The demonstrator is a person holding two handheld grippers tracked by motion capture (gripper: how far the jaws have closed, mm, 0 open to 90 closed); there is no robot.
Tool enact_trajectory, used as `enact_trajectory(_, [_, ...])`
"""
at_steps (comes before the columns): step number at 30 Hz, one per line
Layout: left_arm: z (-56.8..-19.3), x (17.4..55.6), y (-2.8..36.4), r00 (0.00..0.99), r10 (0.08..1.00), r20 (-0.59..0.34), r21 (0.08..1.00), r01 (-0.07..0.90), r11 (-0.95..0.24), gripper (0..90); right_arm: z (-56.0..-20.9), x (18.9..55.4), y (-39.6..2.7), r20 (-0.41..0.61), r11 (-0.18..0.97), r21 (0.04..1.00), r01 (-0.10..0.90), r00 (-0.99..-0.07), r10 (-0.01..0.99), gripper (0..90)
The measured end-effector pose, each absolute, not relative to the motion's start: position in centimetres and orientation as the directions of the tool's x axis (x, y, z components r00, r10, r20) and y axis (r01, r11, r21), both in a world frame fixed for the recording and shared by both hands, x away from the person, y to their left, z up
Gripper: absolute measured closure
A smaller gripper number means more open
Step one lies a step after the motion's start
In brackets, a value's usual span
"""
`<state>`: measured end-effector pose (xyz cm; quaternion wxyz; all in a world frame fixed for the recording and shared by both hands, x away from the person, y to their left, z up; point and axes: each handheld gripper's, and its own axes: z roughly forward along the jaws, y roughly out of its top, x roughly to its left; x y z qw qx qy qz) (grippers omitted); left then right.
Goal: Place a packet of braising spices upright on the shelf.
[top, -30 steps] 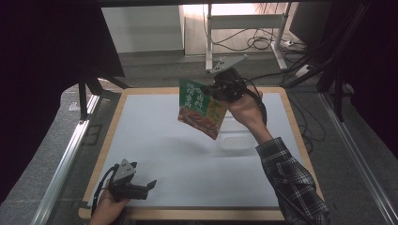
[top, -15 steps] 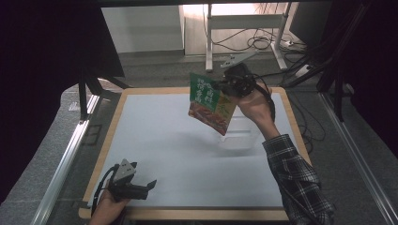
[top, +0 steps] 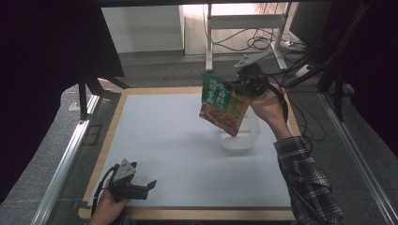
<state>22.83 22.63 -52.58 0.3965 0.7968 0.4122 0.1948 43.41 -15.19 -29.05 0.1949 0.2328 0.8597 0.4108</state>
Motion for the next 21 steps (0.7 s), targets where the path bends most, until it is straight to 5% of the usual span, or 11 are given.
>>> enact_trajectory(21, [-52.6,22.8,22.6,0.584,0.812,-0.013,0.787,0.506,-0.352,1.0,-29.5,42.8,-20.9,-0.133,0.557,0.769,0.314,-0.774,0.619,89.2])
